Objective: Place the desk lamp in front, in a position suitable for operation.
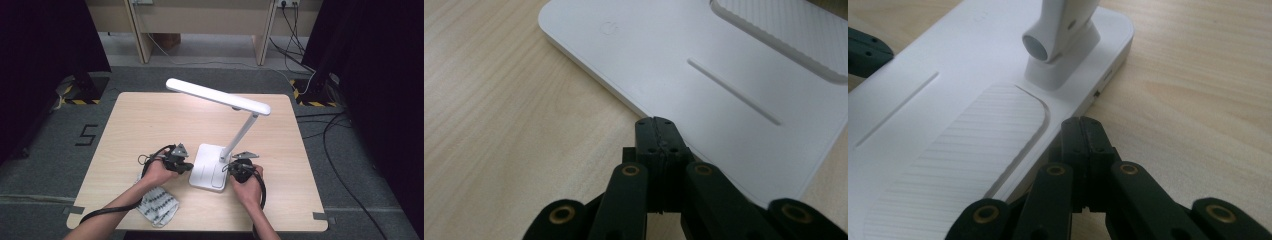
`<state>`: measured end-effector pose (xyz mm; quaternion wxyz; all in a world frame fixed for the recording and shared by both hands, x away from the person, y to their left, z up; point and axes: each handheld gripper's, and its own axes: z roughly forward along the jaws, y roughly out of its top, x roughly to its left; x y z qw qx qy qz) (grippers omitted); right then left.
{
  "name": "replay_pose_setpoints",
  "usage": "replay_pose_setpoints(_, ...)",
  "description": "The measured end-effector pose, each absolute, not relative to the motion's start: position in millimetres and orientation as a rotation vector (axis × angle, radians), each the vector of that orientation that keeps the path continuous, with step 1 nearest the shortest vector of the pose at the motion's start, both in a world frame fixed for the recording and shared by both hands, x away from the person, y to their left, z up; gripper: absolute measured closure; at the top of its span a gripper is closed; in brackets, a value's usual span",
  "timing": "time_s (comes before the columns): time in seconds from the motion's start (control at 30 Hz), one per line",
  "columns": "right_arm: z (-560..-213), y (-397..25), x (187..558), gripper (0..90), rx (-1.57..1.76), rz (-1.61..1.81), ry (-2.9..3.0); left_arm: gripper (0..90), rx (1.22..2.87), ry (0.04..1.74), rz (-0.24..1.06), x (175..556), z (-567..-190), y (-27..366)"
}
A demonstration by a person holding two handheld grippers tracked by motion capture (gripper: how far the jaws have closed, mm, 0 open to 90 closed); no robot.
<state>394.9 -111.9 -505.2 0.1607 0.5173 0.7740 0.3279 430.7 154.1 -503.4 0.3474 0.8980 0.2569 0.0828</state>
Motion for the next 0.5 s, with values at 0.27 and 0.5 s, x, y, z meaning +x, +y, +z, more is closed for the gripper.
replay_pose_setpoints(0.27,-504.8,-107.5,406.7,90.0,1.475,0.914,2.193,89.5,2.312,0.706,0.200,424.7,-503.8,154.8)
replay_pose_setpoints(0.5,-504.9,-97.0,418.5,90.0,1.487,0.904,2.182,89.5,2.295,0.752,0.217,426.3,-504.2,159.3)
